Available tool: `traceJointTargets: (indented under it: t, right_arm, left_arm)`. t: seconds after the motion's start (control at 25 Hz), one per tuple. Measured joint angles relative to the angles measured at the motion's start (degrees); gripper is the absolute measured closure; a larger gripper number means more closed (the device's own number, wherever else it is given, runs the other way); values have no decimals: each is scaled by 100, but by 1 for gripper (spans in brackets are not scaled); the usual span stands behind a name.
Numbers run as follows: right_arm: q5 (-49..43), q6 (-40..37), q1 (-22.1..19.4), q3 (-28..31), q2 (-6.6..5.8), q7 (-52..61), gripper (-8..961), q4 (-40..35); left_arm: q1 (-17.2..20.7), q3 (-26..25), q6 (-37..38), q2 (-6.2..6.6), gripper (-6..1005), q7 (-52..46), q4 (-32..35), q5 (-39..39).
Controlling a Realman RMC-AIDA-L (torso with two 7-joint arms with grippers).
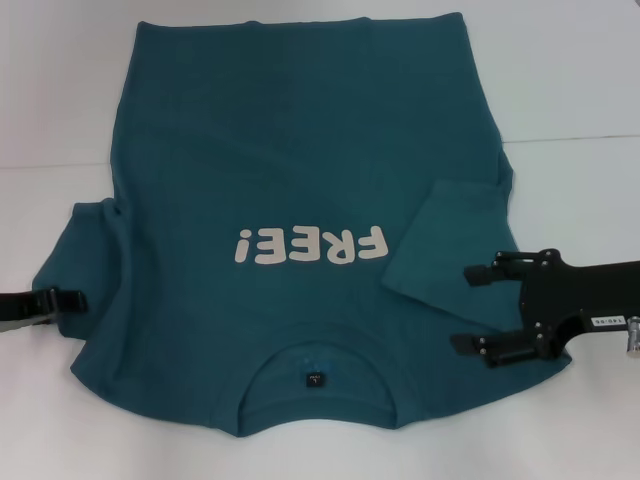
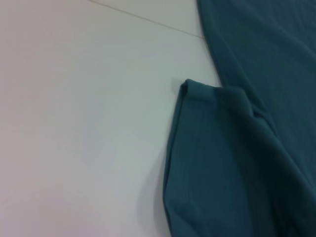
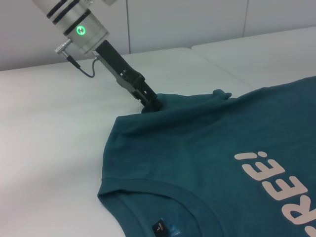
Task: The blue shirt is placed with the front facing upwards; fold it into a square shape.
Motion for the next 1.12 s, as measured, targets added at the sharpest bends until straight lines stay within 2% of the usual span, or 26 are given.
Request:
traceJointTargets:
  t: [0.2,0.4,0.84,1.12]
  right_arm:
    - [0,-4,-22,0,0,10,29,-17]
    - [0,-5,-31,0,0,12,29,-18]
    - [0,-5,-17,0,0,16,29,-4]
    - [0,11,-21,0,8,17,29,-2]
  left_arm:
    - [-33,-7,18,-12,341,23,-40,8]
    - [-43,-17,25,-1,576,24,-65,12]
    - [-51,10,-74,4,918,49,-53,16]
    - [-5,-7,-147,-24,916,112,75,12]
